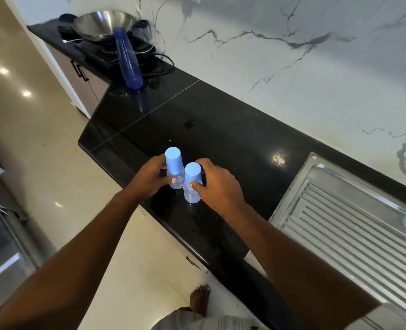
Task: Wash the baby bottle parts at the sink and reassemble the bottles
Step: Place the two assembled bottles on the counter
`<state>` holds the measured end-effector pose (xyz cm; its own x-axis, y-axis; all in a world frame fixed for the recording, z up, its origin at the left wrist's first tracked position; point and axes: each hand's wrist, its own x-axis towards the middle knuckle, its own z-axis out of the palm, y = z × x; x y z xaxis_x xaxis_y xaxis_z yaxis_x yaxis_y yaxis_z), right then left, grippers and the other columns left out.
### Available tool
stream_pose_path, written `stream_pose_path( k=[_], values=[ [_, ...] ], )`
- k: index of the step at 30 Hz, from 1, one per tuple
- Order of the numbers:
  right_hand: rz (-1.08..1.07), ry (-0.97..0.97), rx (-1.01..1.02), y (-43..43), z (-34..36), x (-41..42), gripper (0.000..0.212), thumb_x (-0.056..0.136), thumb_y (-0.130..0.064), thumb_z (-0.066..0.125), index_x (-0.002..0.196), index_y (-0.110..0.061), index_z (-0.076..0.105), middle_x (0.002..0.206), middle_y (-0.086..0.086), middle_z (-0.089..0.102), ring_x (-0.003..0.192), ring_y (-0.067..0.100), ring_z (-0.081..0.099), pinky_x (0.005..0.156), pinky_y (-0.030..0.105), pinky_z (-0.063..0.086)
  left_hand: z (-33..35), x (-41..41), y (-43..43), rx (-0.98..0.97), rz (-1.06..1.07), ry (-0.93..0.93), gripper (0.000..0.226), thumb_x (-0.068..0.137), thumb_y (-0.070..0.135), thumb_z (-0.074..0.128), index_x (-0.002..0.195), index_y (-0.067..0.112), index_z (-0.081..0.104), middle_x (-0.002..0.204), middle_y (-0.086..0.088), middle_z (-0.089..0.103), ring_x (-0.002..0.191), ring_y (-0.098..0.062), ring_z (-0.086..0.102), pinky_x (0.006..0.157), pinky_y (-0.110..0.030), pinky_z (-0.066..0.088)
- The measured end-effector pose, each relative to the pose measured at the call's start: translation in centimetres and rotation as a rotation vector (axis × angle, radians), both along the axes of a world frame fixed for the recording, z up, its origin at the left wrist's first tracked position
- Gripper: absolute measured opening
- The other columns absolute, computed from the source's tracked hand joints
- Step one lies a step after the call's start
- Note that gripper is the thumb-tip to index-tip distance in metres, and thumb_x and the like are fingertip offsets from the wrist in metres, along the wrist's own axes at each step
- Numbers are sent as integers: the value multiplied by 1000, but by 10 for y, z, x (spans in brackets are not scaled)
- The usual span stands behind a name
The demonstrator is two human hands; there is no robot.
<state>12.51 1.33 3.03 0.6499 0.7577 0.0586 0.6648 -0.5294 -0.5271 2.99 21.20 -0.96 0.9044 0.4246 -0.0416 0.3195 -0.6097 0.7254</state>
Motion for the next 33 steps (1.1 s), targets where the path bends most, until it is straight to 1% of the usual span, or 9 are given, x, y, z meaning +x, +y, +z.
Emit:
stream_pose_path(
  k=[7,12,15,18,21,24,27,31,33],
  values=[
    [-21,35,-40,-25,2,8,68,84,-46,72,141,-29,38,133,-6,61,117,19,61,91,46,55,-16,-24,-5,-8,123,137,71,86,16,78,148,15,44,132,-6,54,116,-22,57,94,-34,49],
    [-79,72,-13,-60,1,16,59,87,-44,70,138,-29,45,129,-9,63,110,15,64,87,41,57,-25,-49,-44,-145,315,57,35,86,14,77,120,13,66,108,-4,68,95,-22,67,81,-23,49],
    [-140,111,16,-91,-2,17,50,88,-43,68,134,-30,50,121,-11,66,100,11,66,83,40,58,-39,-66,-64,-201,407,28,8,86,17,76,92,20,72,84,0,74,82,-25,72,81,-37,59],
    [-289,190,87,-141,-6,34,39,89,-39,69,125,-30,58,113,-10,69,94,10,67,84,34,57,-44,-69,-100,-286,412,0,12,89,7,72,84,18,71,71,0,73,78,-35,72,69,-28,59],
    [-494,102,127,-213,-8,67,27,88,-34,70,113,-24,68,108,-5,72,97,15,68,86,20,46,-40,-53,-147,-372,330,-36,9,91,3,68,87,9,72,73,-3,73,77,-34,71,75,-36,57],
    [-731,-65,182,-290,-3,100,26,87,-31,70,111,-22,69,113,2,70,103,23,66,90,32,49,-37,-29,-185,-399,224,-18,9,94,5,66,92,11,73,81,-7,75,80,-28,73,83,-43,57],
    [-986,-291,43,-370,7,137,33,85,-30,64,117,-23,64,123,8,62,112,34,59,93,45,46,-35,4,-228,-374,80,0,16,95,9,65,91,21,74,85,-3,76,80,-22,73,84,-44,58],
    [-1061,-184,-149,-432,12,180,53,83,-26,68,132,-20,49,143,14,42,125,42,48,101,54,40,-25,34,-274,-362,-57,12,14,95,14,67,94,25,75,88,0,75,82,-17,73,82,-41,58],
    [-1026,-110,-203,-449,8,195,67,81,-28,73,139,-18,41,140,18,41,120,44,51,100,55,42,-19,42,-295,-348,-86,34,11,94,16,68,95,25,74,89,2,75,83,-15,73,80,-36,58]
  ],
)
